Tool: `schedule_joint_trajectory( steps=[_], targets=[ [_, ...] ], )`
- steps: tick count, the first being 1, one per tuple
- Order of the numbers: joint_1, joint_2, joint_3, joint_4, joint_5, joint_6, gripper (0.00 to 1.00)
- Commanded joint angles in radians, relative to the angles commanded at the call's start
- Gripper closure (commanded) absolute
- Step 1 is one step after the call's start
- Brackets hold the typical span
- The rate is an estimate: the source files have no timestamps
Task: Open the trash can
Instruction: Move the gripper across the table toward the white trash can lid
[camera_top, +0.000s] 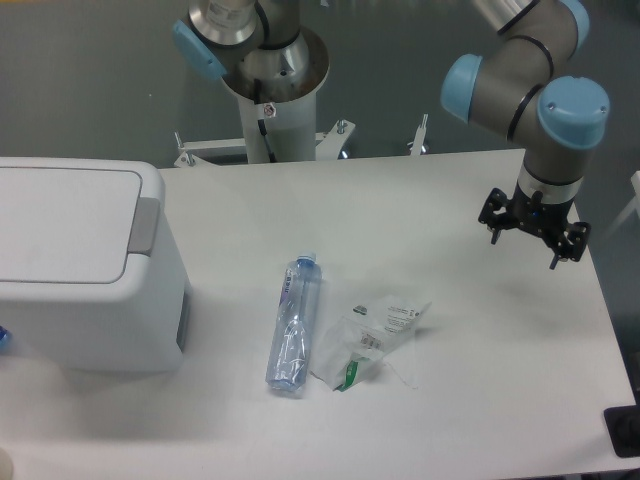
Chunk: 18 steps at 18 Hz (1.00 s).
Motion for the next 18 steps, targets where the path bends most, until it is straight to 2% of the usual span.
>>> schedule_joint_trajectory(
  steps=[5, 7, 9, 12, 16, 18],
  targets=[
    [0.000, 0.005, 0.009, -0.002, 0.003, -0.014, 0.00],
    [-0.002, 0.024, 0.012, -0.018, 0.005, -0.058, 0.00],
    [-0.005, 0.038, 0.017, -0.060, 0.003, -0.130, 0.00],
    [-0.060, 0.043, 0.067, -0.155, -0.002, -0.218, 0.00],
    [-0.139, 0.043, 0.175, -0.357, -0.012, -0.357, 0.00],
    [-0.166, 0.046, 0.212, -0.458, -0.055, -0.394, 0.00]
  ],
)
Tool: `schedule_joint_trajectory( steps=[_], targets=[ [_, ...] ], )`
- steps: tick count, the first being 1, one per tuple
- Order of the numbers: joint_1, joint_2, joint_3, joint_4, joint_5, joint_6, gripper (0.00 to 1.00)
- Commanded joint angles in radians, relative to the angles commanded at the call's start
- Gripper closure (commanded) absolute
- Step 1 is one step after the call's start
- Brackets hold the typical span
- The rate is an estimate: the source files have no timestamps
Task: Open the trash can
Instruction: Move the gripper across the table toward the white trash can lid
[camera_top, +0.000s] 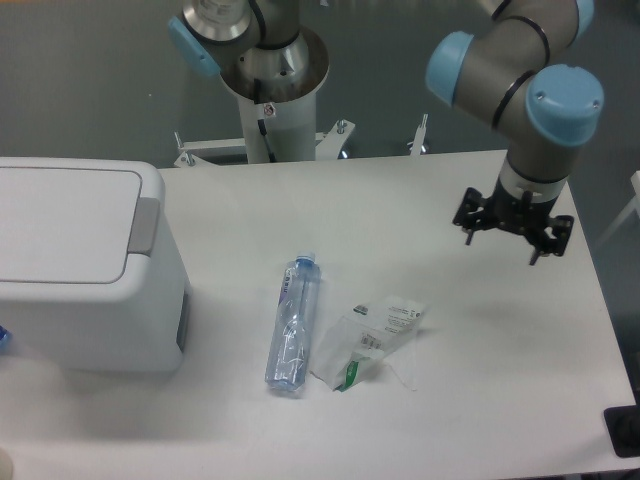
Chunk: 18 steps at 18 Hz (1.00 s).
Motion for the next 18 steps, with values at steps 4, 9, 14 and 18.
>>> schedule_joint_trajectory(
  steps=[4, 9, 14, 18],
  targets=[
    [-0.028, 0.038, 0.012, -0.040, -0.091, -0.075, 0.00],
    [-0.089, 0.087, 0.011, -0.065, -0.164, -0.202, 0.00],
    [-0.163, 0.130, 0.000, -0.065, -0.198, -0.324, 0.00],
    [-0.235, 0.144, 0.020, -0.057, -0.218, -0.458, 0.00]
  ],
)
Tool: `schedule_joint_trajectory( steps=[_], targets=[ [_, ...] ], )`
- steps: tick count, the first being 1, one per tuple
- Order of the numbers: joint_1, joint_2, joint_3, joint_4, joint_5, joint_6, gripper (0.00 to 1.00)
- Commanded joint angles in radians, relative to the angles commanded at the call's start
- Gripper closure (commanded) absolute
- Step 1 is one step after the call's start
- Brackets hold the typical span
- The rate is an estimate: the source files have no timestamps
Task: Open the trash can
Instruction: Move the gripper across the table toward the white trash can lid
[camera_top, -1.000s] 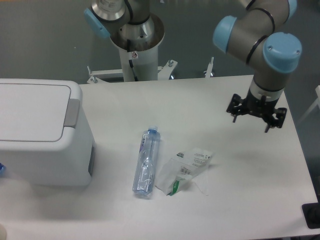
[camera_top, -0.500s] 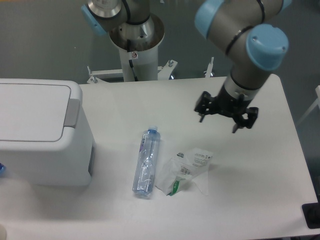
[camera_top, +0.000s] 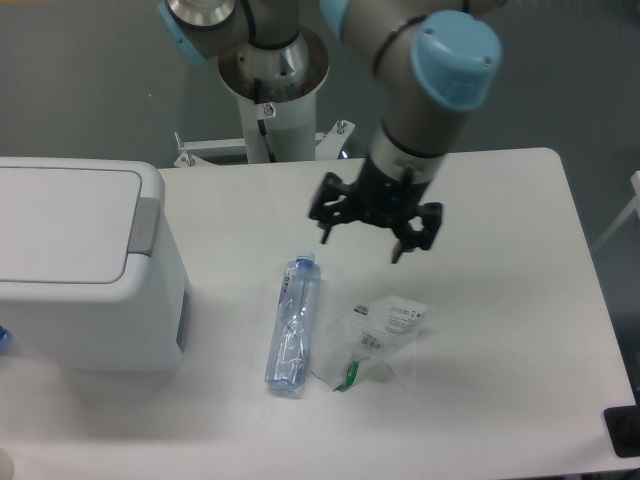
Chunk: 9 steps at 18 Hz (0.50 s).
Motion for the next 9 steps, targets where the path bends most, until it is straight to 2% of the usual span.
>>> schedule_joint_trajectory(
  steps=[2, 4, 9],
  targets=[
    [-0.023, 0.006, 0.008, 0.011, -0.029, -0.090, 0.00],
    [-0.072, 0.014, 0.005, 0.055, -0.041, -0.146, 0.00],
    [-0.141, 0.023, -0.003, 0.066, -0.064, -0.221, 0.00]
  ],
)
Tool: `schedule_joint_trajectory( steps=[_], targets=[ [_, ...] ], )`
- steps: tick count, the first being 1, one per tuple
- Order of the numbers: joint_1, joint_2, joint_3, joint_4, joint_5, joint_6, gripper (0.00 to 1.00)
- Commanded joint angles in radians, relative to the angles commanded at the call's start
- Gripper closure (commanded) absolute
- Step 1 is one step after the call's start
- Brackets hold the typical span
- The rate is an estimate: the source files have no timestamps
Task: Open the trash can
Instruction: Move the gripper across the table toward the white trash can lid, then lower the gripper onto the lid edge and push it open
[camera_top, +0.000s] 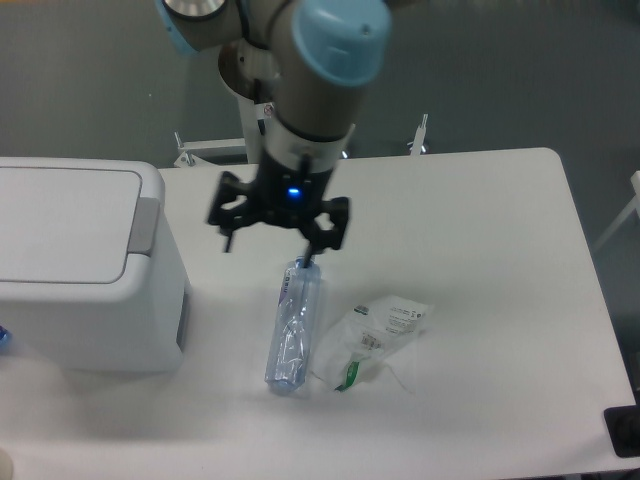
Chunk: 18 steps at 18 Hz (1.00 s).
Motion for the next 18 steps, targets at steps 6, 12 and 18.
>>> schedule_joint_trajectory(
  steps=[6, 12, 18],
  targets=[
    [-0.037, 0.035, -0.015, 0.000, -0.012, -0.017, 0.00],
    [-0.058, 0.054, -0.090, 0.009, -0.002, -0.009, 0.00],
    [-0.058, 0.057, -0.104, 0.011, 0.001, -0.005, 0.00]
  ],
)
